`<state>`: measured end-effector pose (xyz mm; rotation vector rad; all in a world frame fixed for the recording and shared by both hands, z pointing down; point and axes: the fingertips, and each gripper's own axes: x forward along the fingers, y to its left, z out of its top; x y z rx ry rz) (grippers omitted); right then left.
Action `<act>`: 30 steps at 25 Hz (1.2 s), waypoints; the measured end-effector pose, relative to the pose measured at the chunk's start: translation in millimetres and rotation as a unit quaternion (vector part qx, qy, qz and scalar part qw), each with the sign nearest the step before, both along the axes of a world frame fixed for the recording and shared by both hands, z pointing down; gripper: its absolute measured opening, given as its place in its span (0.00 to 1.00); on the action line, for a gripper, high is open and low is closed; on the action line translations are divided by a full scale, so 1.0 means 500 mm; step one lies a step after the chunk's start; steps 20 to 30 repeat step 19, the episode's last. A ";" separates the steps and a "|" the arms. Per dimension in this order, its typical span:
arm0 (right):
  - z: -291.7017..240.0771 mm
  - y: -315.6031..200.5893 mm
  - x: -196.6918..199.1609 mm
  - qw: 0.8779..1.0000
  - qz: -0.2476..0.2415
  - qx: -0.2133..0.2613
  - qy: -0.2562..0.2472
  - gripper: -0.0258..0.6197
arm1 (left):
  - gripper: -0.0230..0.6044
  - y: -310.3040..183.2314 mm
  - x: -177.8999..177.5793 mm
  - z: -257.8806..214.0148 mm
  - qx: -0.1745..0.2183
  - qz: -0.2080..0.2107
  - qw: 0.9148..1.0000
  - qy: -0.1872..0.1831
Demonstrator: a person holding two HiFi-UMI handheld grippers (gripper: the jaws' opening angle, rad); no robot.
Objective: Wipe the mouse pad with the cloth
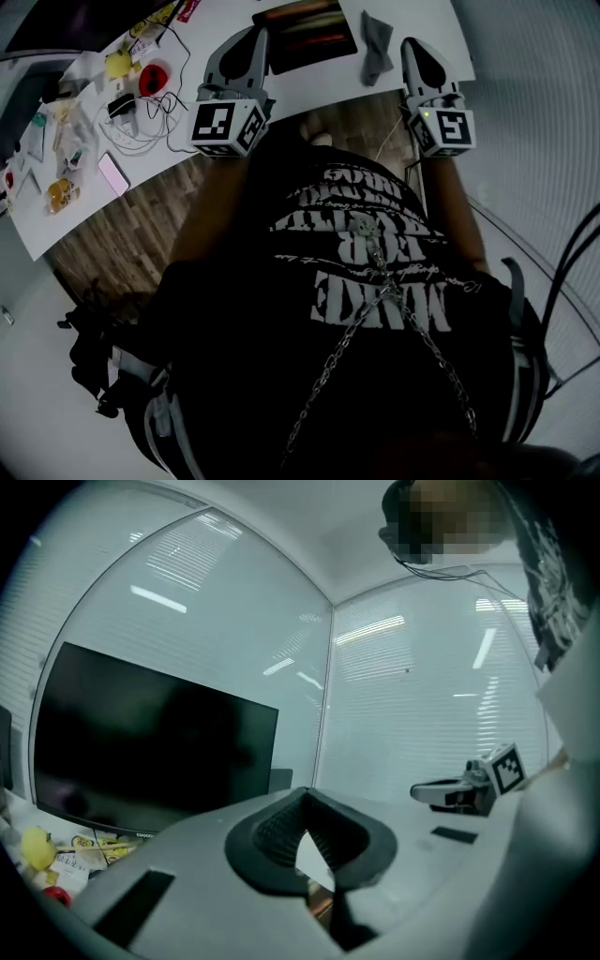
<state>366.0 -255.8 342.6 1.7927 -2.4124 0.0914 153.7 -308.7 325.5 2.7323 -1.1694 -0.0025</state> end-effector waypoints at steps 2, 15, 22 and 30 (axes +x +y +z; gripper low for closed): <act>0.002 0.007 0.016 1.000 0.009 0.001 0.001 0.04 | 0.03 0.003 0.006 0.007 -0.006 0.002 1.000 -0.006; 0.010 0.025 0.024 1.000 0.018 -0.018 -0.016 0.04 | 0.03 0.030 0.014 0.046 -0.035 0.015 0.999 -0.029; 0.021 0.032 0.016 0.999 0.011 -0.025 -0.019 0.04 | 0.03 0.040 0.009 0.056 -0.038 0.014 0.999 -0.030; 0.021 0.032 0.016 0.999 0.011 -0.025 -0.019 0.04 | 0.03 0.040 0.009 0.056 -0.038 0.014 0.999 -0.030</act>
